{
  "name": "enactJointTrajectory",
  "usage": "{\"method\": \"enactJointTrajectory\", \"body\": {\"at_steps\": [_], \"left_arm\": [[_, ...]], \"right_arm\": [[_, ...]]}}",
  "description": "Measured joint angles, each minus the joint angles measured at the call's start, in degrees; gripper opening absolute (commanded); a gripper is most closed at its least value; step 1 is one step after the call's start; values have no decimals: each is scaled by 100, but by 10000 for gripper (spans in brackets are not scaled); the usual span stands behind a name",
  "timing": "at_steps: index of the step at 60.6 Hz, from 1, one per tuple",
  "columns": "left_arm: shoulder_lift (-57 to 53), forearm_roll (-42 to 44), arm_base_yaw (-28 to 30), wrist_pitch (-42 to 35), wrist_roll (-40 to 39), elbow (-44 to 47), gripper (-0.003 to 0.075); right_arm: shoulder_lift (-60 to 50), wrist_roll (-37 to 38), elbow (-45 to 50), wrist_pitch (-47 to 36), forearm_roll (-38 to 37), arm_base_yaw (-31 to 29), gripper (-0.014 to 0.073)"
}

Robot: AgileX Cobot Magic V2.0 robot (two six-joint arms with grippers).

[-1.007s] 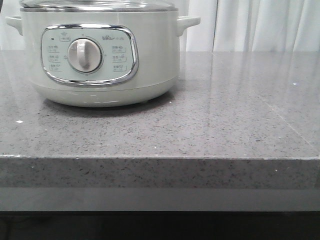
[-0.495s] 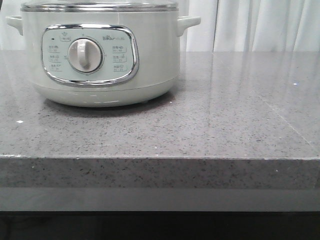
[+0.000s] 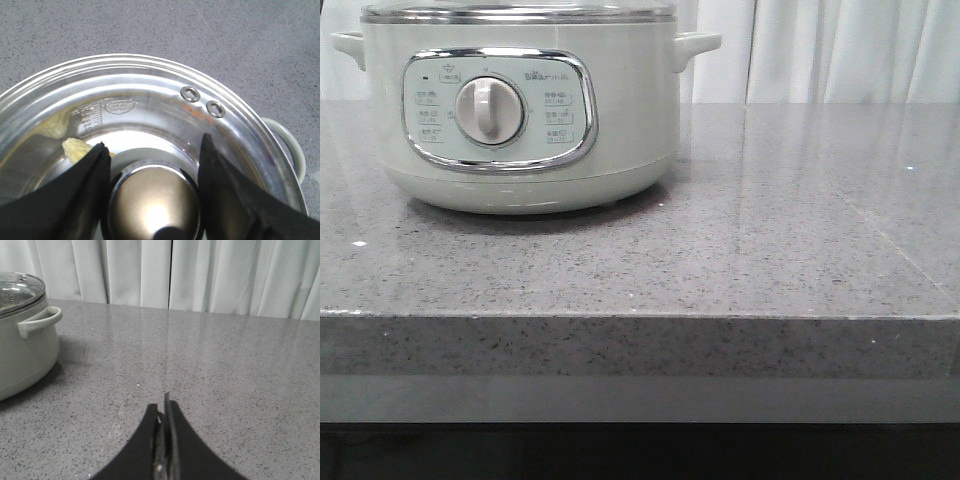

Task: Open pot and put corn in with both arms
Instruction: 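Lower the glass lid back onto the pot with the left gripper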

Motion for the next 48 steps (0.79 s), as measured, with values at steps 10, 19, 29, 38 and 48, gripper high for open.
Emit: {"method": "enactJointTrajectory", "body": {"at_steps": [10,19,29,38,48], "left_arm": [[0,0,0,0,0,0,363],[0,-12,0,26,20,0,520],[0,-23,0,212,34,-140,528],[-94,-11,0,292,34,-410,508],[-446,135,0,419,34,-513,265]], "right_arm": [[0,0,0,0,0,0,-66],[0,0,0,0,0,0,-66],[0,0,0,0,0,0,-66],[0,0,0,0,0,0,-66],[0,0,0,0,0,0,-66]]}}
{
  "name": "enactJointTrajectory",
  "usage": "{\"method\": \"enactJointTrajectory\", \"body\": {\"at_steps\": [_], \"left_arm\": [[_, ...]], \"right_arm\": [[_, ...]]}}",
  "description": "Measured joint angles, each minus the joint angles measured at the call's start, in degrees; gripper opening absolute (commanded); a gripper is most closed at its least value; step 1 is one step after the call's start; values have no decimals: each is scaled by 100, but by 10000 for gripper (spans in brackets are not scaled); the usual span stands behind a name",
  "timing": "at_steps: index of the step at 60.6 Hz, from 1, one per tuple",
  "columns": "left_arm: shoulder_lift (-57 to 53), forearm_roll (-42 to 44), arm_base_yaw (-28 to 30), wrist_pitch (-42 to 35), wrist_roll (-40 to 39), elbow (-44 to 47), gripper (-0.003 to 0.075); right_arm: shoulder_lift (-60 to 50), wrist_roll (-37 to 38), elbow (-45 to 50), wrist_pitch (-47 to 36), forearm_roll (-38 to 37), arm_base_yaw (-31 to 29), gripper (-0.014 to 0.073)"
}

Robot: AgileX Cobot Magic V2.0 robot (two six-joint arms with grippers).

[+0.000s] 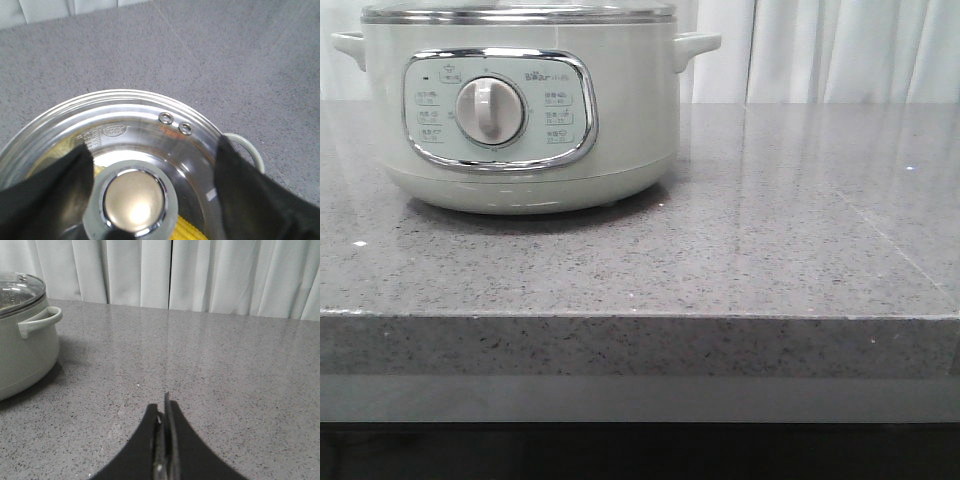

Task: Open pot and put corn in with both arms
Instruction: 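Lower the glass lid back onto the pot with the left gripper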

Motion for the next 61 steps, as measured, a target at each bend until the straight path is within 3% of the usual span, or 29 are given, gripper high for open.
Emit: {"method": "enactJointTrajectory", "body": {"at_steps": [9,32,61], "left_arm": [[-202,97,0,217,0,0,-21],[-713,148,0,96,0,400,-19],[-4241,148,0,-2115,307,4827,-18]], "right_arm": [[0,0,0,0,0,0,-66],[0,0,0,-21,0,0,-66],[0,0,12,-33,0,0,-66]]}}
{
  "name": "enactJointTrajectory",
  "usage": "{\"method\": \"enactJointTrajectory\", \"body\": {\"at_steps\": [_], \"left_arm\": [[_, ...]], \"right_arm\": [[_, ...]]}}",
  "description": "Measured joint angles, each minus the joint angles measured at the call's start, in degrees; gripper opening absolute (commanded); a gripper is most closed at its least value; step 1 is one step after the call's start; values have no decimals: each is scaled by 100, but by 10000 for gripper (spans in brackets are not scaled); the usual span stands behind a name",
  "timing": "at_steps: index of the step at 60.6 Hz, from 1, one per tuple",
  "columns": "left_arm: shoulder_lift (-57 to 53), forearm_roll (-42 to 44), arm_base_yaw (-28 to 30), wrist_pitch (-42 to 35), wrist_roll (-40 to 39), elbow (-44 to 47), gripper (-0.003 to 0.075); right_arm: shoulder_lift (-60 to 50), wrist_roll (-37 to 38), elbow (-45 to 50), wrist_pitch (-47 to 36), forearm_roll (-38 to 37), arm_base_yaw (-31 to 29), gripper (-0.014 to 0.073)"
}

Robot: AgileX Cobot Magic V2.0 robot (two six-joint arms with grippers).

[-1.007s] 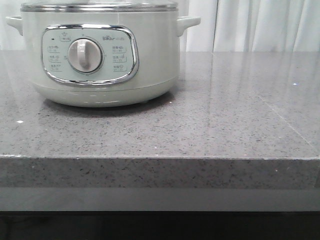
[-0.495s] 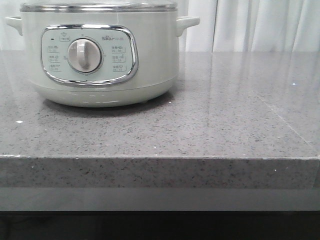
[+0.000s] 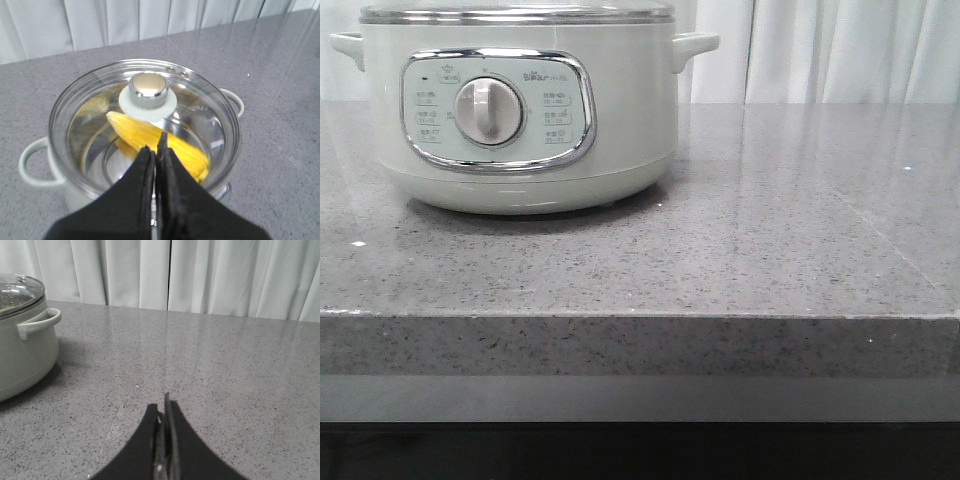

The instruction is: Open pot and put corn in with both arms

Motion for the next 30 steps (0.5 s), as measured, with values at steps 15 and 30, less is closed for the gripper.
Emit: {"method": "enactJointTrajectory", "body": {"at_steps": [15,30], "left_arm": [[-2212,0,0,-740,11,2030,-18],[-4118,-52,0,-1067,11,3403,-18]], "right_arm": [[0,0,0,-10,0,0,-66],[0,0,0,-10,0,0,-66]]}}
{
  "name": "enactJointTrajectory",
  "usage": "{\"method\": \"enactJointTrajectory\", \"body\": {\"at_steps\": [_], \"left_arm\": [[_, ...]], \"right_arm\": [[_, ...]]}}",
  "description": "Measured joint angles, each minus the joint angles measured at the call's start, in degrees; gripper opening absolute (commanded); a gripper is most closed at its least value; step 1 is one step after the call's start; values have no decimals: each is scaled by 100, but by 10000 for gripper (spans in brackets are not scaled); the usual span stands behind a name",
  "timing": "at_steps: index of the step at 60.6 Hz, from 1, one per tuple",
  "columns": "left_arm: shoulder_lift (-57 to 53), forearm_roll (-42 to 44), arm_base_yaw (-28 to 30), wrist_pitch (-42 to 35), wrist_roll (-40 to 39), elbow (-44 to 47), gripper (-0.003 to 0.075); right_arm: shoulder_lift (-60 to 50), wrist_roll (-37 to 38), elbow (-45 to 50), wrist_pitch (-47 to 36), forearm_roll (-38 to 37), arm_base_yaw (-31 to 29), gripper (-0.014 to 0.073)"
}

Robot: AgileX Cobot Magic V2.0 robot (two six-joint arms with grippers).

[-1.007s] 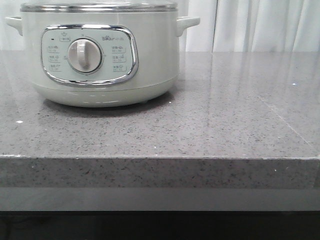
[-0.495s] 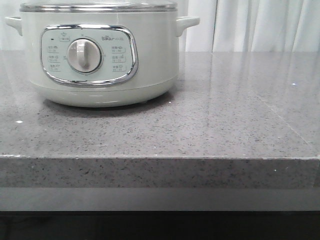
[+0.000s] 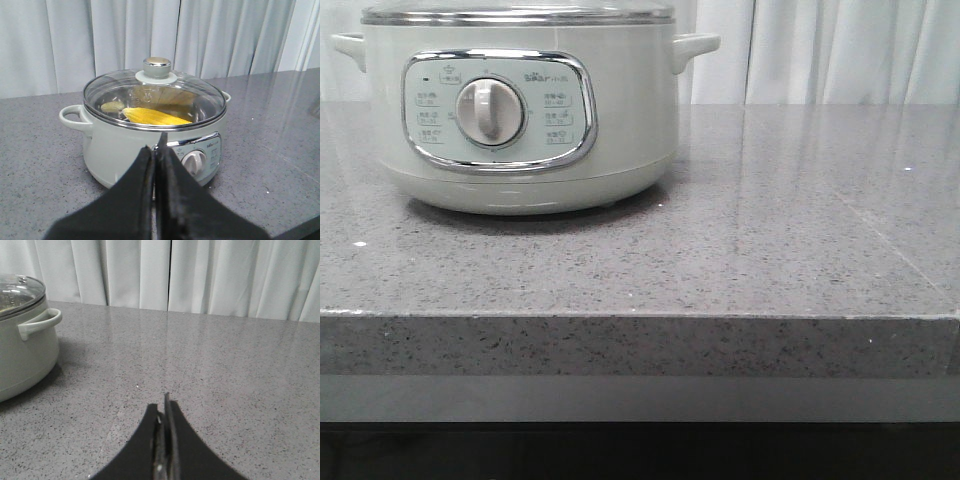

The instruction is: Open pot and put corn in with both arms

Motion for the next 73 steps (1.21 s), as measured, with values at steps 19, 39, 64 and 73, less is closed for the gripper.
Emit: {"method": "enactJointTrajectory", "body": {"at_steps": [19,39,64,73], "left_arm": [[-868,-220,0,-63,0,365,-18],[-868,-233,0,-75,0,365,-18],[-1012,912,556,-494,-1041,984,-18],[-1057,984,1065,-507,-1045,1497,-18]], "right_arm": [[0,0,0,0,0,0,-66],[0,0,0,0,0,0,-66],[0,0,0,0,0,0,-66],[0,0,0,0,0,0,-66]]}}
